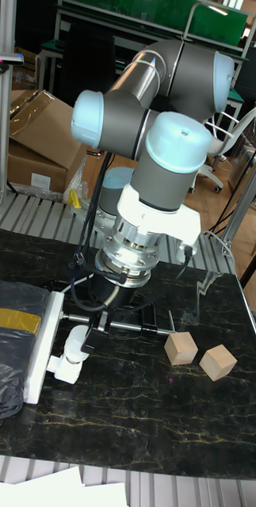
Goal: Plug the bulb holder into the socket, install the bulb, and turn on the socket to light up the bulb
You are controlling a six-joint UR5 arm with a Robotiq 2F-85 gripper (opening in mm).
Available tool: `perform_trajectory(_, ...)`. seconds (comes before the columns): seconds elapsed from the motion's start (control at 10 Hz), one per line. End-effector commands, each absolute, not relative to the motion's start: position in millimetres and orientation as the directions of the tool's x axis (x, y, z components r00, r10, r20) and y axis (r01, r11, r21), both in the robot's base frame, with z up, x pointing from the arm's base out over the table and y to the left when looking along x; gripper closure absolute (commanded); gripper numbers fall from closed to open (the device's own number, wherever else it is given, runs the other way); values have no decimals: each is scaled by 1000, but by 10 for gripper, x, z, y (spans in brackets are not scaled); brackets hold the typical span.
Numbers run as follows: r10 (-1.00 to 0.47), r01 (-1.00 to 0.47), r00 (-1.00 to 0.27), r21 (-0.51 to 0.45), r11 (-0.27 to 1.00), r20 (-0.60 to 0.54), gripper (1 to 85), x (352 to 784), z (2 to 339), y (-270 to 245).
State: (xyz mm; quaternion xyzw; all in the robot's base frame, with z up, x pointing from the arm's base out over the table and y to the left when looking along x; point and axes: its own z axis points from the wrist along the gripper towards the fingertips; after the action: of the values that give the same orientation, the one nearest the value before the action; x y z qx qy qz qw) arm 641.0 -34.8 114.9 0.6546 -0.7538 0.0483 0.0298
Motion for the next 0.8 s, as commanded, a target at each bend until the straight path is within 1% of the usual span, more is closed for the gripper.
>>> perform_trajectory(0.0,-970,-974,-226,-17,225,92,483,6368,1167,-289)
perform_trajectory(0.2,-949,-953,-301,3,303,93,527,6345,1189,-241)
perform_trajectory(0.4,-935,-937,-348,7,349,75,537,6360,1177,-180)
perform_trajectory(0.6,-930,-933,-359,0,360,79,553,6378,1168,-197)
perform_trajectory(0.7,-936,-939,-340,12,343,91,537,6357,1171,-210)
